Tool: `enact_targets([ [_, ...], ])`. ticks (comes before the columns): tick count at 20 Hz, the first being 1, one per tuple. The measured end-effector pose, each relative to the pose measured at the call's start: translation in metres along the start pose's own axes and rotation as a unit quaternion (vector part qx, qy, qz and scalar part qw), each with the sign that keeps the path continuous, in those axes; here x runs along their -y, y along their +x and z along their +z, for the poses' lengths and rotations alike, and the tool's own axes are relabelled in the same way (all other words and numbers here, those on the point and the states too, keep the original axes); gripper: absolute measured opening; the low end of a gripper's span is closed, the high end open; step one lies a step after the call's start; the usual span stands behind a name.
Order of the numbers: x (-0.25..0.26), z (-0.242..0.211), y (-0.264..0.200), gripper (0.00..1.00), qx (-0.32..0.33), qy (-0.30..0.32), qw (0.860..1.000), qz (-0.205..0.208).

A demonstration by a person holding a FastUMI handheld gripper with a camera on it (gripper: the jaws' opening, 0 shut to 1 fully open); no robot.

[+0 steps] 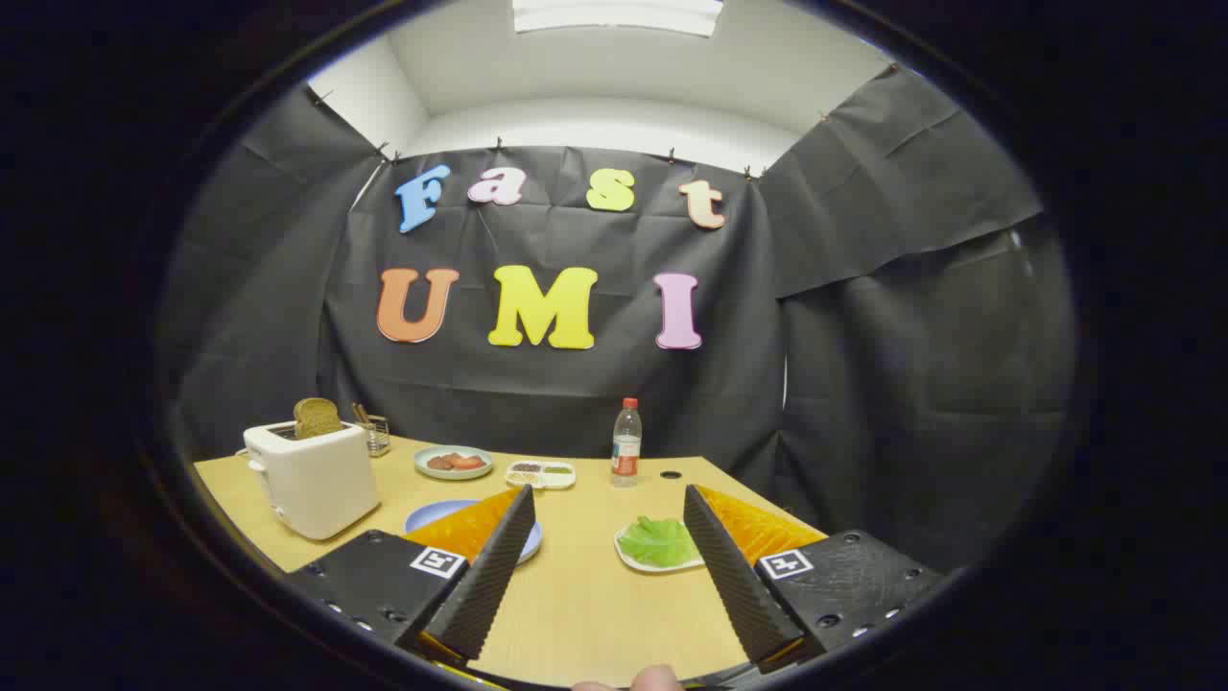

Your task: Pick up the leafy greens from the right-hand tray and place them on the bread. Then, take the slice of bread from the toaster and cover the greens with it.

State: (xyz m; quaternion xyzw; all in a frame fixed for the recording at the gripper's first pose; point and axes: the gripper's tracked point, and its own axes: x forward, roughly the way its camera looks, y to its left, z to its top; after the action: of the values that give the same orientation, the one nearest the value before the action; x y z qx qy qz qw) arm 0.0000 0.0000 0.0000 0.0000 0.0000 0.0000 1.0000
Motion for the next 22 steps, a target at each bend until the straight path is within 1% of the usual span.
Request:
enact_targets([
  [4,-0.0022,0.0000,0.0023,0.95,0.000,-0.002,1.000,0.000],
  [16,-0.0085,0.0025,0.0039,0.95,-0.002,-0.001,1.000,0.016],
  [22,-0.0008,-0.0003,0.0069,0.95,-0.004,0.011,1.000,0.025],
])
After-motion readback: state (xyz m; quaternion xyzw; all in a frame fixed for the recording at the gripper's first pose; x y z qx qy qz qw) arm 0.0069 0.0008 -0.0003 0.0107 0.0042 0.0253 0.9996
